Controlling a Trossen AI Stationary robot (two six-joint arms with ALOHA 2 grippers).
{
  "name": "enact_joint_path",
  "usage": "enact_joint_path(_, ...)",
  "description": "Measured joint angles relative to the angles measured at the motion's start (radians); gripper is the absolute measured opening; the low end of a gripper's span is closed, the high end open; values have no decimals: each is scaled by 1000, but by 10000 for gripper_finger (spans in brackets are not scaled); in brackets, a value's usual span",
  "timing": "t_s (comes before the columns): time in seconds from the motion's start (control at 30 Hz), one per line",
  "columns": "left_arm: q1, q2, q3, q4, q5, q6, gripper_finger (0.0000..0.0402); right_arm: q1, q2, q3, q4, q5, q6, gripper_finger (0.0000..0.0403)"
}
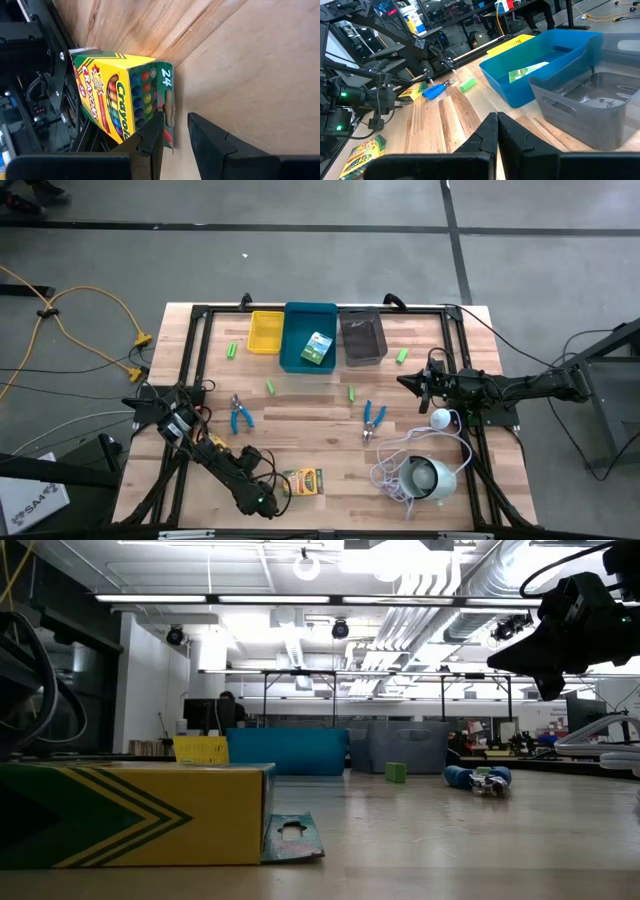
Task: Pick & Place School Supplies
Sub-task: Put the crayon box into the blue bin
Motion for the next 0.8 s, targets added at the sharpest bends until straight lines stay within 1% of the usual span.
enact_joint_path(0.2, 4, 0, 0, 0, -2, 0, 92, 0, 0, 0, 0, 0, 0, 3)
enact_joint_path(0.33, 19, -23, -1, 1, -7, 1, 92, 0, 0, 0, 0, 0, 0, 3)
enact_joint_path(0.47, 28, -57, -11, 17, -67, -2, 92, 0, 0, 0, 0, 0, 0, 3)
enact_joint_path(0.53, 31, -66, -28, 38, -73, -3, 92, 0, 0, 0, 0, 0, 0, 3)
enact_joint_path(0.7, 32, -73, -110, 107, -25, -6, 92, 0, 0, 0, 0, 0, 0, 3)
enact_joint_path(0.8, 34, -76, -119, 109, -6, -12, 92, 0, 0, 0, 0, 0, 0, 3)
